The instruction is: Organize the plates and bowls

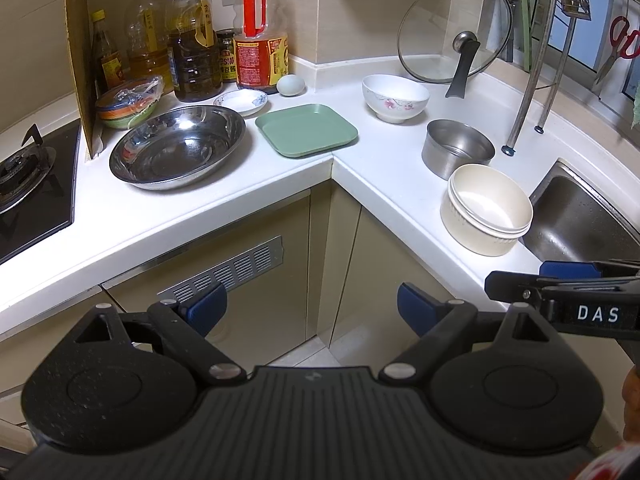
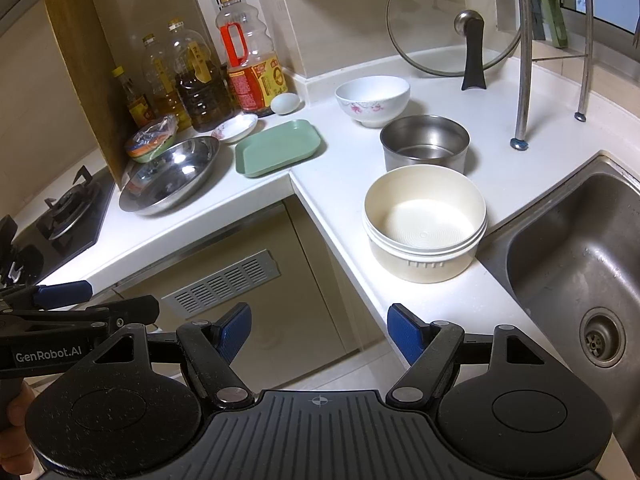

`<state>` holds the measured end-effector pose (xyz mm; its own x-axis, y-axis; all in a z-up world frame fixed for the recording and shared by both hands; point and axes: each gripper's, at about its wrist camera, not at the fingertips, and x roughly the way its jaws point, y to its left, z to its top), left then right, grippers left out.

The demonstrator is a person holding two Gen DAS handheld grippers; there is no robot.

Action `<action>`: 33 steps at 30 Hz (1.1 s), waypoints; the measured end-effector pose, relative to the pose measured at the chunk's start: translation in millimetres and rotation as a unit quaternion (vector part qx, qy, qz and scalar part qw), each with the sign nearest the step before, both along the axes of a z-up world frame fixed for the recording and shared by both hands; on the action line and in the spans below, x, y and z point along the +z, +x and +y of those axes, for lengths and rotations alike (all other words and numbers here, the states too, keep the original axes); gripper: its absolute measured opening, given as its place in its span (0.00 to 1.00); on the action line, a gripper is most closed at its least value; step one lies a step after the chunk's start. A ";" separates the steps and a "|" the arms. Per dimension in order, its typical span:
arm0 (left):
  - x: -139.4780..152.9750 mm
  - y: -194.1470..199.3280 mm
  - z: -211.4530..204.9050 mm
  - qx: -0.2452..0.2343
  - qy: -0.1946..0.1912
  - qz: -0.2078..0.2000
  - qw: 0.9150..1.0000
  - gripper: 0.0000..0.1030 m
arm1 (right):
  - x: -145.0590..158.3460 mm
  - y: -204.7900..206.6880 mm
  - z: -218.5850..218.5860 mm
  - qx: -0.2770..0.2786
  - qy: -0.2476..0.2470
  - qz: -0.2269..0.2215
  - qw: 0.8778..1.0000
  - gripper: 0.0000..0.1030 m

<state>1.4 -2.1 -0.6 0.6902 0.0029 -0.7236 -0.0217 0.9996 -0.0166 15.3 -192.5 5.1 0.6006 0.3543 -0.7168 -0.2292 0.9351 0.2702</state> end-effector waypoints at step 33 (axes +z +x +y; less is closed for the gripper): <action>1.3 -0.6 -2.1 0.000 0.001 0.000 1.000 0.89 | -1.5 -1.0 -0.1 0.001 0.002 -0.001 1.000 0.73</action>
<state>0.8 -4.3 0.7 0.6908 0.0041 -0.7230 -0.0222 0.9996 -0.0155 14.3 -192.6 3.6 0.6020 0.3579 -0.7138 -0.2316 0.9338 0.2729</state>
